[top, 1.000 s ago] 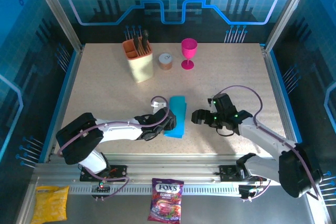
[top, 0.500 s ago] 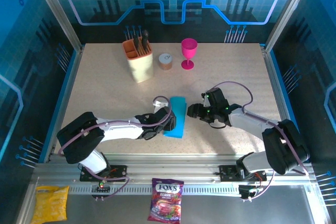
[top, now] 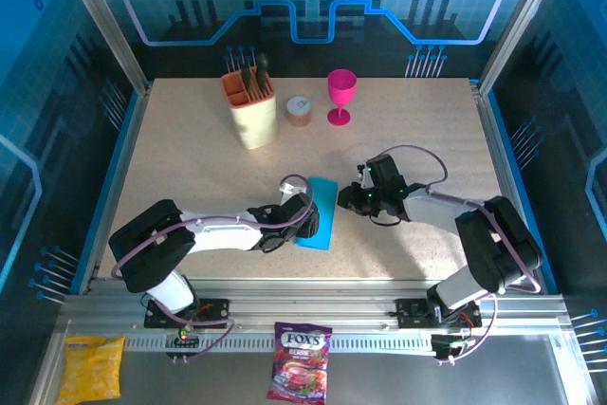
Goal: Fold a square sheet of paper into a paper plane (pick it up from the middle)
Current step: First fold the square sheet of paper in half at the center of the table.
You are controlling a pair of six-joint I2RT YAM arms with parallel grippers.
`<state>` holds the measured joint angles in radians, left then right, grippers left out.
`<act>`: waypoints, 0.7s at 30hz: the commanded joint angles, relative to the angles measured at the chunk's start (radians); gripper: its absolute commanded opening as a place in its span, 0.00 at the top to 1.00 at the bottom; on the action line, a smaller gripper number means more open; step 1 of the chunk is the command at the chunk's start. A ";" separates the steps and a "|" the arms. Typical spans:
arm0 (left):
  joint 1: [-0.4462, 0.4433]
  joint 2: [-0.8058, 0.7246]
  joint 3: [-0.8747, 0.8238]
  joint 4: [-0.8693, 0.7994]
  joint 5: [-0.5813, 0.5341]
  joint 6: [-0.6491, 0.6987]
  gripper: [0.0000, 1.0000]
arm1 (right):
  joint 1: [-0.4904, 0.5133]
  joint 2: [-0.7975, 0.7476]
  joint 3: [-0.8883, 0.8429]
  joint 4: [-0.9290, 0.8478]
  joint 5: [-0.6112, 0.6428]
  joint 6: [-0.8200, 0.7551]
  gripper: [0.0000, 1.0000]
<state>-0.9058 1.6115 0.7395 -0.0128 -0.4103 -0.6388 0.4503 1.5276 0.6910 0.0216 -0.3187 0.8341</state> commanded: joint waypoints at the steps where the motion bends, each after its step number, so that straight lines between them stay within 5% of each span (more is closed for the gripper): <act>1: 0.009 0.008 0.030 -0.024 0.021 0.041 0.29 | -0.007 0.024 0.027 0.040 -0.038 0.010 0.78; 21: 0.022 0.031 0.035 -0.035 0.024 0.059 0.29 | 0.039 0.152 0.094 0.086 -0.067 0.019 0.83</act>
<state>-0.8917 1.6329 0.7570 -0.0227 -0.3958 -0.6083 0.4728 1.6501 0.7547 0.0959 -0.3626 0.8463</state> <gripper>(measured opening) 0.709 0.177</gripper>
